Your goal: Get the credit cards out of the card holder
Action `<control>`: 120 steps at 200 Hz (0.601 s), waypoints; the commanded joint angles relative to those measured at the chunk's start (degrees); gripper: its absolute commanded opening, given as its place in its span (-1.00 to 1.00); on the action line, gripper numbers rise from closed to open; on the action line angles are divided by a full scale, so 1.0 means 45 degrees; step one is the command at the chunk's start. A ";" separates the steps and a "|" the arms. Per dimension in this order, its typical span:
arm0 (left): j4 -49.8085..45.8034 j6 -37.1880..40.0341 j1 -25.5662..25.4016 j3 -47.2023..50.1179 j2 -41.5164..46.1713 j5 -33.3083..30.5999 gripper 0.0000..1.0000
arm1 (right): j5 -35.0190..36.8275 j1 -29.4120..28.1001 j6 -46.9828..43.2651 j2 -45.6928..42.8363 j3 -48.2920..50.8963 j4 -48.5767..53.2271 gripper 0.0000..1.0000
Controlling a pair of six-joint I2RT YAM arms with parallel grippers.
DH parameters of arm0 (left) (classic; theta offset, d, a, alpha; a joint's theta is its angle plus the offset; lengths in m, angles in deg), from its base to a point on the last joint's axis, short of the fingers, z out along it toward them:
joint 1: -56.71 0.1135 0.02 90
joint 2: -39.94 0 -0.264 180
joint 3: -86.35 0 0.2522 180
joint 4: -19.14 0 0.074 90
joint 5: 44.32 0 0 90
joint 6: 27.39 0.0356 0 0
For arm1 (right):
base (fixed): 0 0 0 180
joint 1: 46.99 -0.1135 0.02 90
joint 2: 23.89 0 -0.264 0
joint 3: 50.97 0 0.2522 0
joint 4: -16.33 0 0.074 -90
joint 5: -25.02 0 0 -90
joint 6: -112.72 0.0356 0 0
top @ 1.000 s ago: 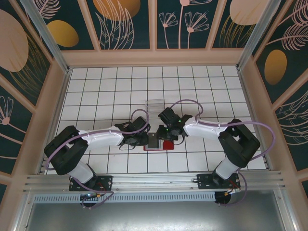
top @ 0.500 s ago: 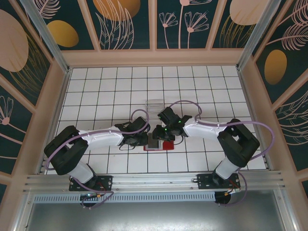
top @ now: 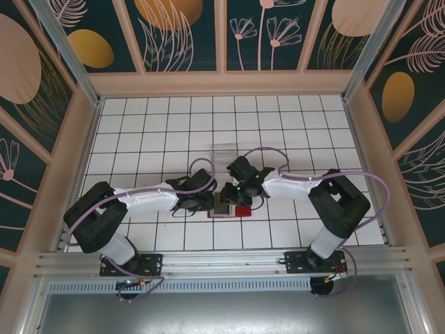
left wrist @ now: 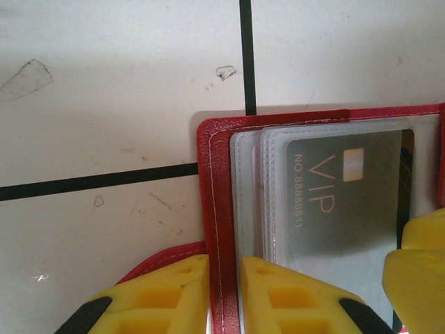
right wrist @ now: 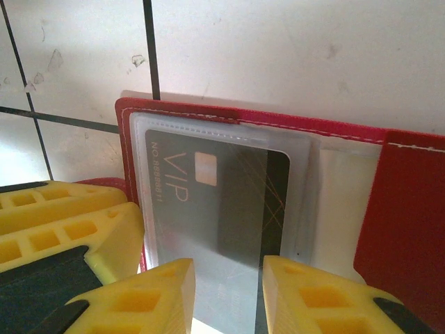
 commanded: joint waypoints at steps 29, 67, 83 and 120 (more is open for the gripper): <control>-0.0060 -0.0046 -0.0027 0.0254 -0.0152 -0.0002 -0.58 | -0.0083 -0.0032 -0.0077 0.0438 0.0046 0.0017 -0.35; -0.0068 -0.0036 -0.0024 0.0244 -0.0147 -0.0035 -0.58 | 0.1231 -0.0078 -0.0170 0.0301 -0.0378 0.1353 -0.35; -0.0087 -0.0030 -0.0008 0.0223 -0.0157 -0.0027 -0.58 | 0.1802 -0.0103 -0.0225 0.0170 -0.0554 0.1879 -0.35; -0.0126 -0.0024 -0.0016 0.0216 -0.0109 -0.0072 -0.58 | 0.2069 -0.0097 -0.0225 -0.0198 -0.0751 0.2164 -0.35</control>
